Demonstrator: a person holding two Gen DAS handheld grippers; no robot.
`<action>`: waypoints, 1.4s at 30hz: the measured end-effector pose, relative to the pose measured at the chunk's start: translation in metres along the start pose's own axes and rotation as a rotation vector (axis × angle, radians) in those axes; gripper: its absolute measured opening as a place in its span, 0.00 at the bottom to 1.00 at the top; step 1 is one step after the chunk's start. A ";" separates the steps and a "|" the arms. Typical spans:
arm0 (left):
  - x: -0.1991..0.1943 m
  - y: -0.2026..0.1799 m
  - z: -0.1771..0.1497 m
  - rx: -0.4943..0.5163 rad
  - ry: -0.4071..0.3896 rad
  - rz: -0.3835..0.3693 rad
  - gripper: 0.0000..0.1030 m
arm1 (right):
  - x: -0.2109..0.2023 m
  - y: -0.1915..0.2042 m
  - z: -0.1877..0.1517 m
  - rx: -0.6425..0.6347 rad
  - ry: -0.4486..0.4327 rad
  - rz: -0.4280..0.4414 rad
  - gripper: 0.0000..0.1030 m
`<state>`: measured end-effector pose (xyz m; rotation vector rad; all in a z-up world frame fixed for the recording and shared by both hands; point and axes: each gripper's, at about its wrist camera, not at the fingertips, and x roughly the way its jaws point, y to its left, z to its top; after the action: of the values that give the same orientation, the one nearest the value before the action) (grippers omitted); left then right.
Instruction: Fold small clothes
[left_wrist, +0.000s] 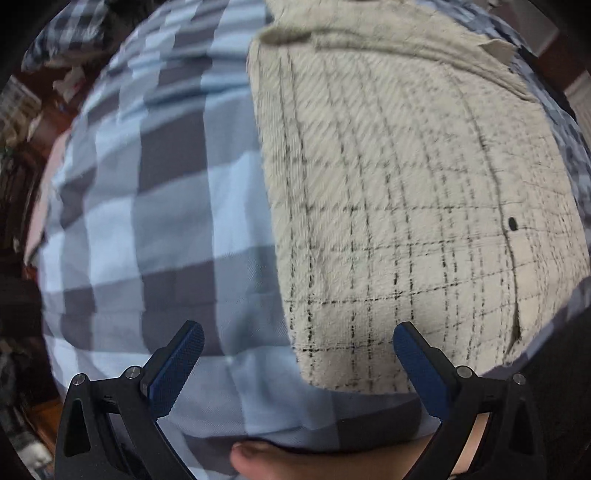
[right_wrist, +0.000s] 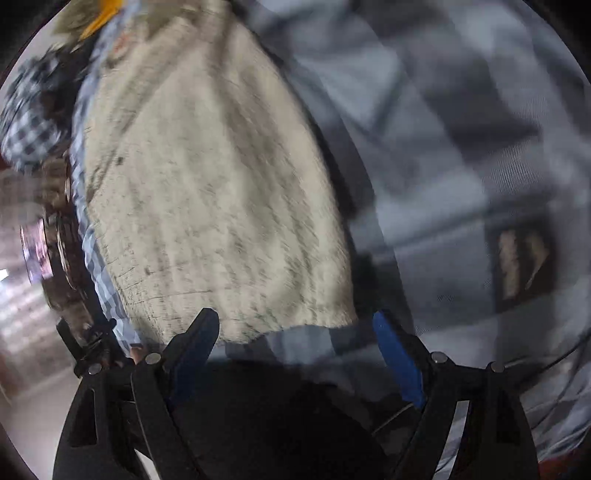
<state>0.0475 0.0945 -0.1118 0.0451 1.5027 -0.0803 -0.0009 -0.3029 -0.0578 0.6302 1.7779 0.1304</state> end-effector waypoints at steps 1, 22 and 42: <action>0.005 0.001 0.001 -0.008 0.016 -0.011 1.00 | 0.008 0.000 0.001 -0.004 0.026 -0.007 0.81; 0.076 0.001 -0.025 0.014 0.249 -0.059 0.51 | 0.072 0.035 0.033 -0.115 0.134 -0.033 0.21; -0.134 0.021 -0.068 -0.122 -0.362 -0.667 0.04 | -0.073 0.120 -0.050 -0.334 -0.390 0.409 0.03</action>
<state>-0.0269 0.1243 0.0168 -0.5454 1.1046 -0.5046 0.0065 -0.2247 0.0686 0.7111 1.2006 0.5360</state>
